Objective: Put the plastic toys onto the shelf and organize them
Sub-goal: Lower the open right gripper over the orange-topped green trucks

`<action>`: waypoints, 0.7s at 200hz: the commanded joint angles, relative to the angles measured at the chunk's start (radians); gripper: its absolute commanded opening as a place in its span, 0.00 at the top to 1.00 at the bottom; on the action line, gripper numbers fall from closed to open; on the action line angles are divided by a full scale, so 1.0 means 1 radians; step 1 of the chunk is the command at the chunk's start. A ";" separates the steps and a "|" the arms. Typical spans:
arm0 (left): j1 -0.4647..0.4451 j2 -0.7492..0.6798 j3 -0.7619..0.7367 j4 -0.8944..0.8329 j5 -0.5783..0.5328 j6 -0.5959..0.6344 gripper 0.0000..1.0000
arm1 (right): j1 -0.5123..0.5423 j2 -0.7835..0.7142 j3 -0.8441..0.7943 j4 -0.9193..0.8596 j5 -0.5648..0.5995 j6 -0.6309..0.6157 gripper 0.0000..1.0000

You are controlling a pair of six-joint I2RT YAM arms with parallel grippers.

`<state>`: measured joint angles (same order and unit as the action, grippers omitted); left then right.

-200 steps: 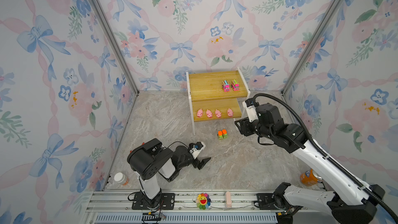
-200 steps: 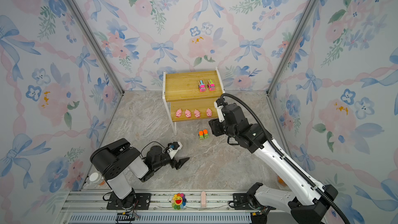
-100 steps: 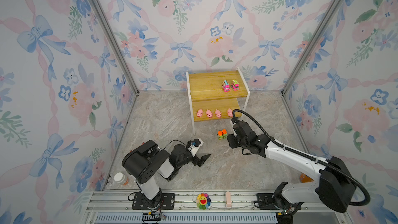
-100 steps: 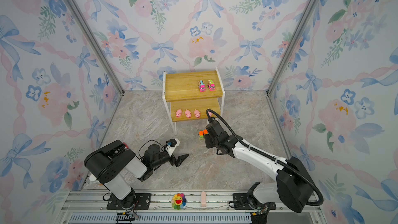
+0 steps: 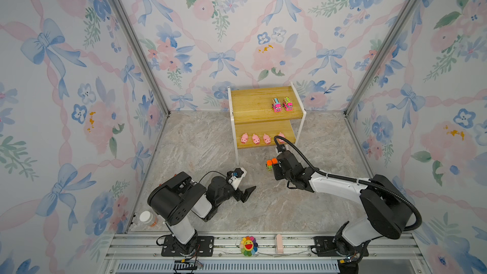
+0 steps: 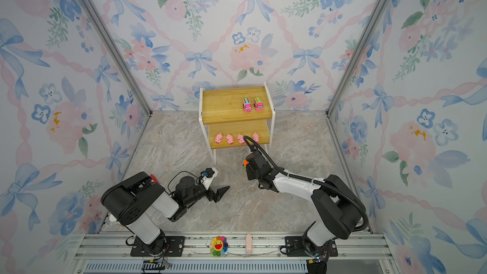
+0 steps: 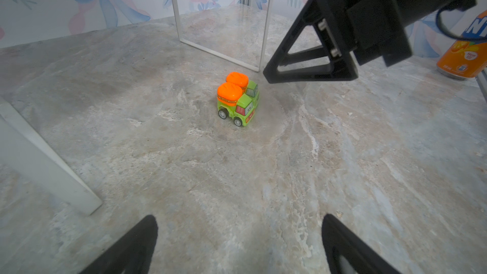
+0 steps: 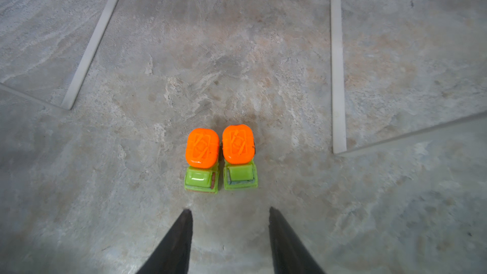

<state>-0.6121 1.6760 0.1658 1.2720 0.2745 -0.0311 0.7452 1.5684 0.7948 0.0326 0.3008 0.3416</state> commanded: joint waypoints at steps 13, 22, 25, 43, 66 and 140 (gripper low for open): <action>0.009 -0.006 -0.012 -0.001 -0.003 -0.019 0.02 | -0.007 0.061 -0.035 0.131 0.019 -0.025 0.52; 0.009 -0.005 -0.012 -0.001 -0.003 -0.021 0.02 | -0.008 0.073 -0.037 0.146 0.022 -0.031 0.52; 0.010 -0.005 -0.012 -0.001 -0.002 -0.020 0.02 | -0.009 0.077 -0.038 0.152 0.024 -0.034 0.53; 0.010 -0.004 -0.012 -0.001 -0.001 -0.022 0.02 | -0.011 0.081 -0.052 0.188 0.029 -0.042 0.53; 0.012 -0.004 -0.015 -0.001 -0.001 -0.024 0.02 | -0.010 0.081 -0.077 0.237 0.034 -0.055 0.54; 0.014 0.003 -0.012 -0.001 0.003 -0.026 0.02 | -0.037 0.143 -0.160 0.405 0.016 -0.083 0.55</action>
<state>-0.6075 1.6764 0.1658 1.2686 0.2729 -0.0395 0.7204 1.6970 0.6659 0.3386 0.3157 0.2821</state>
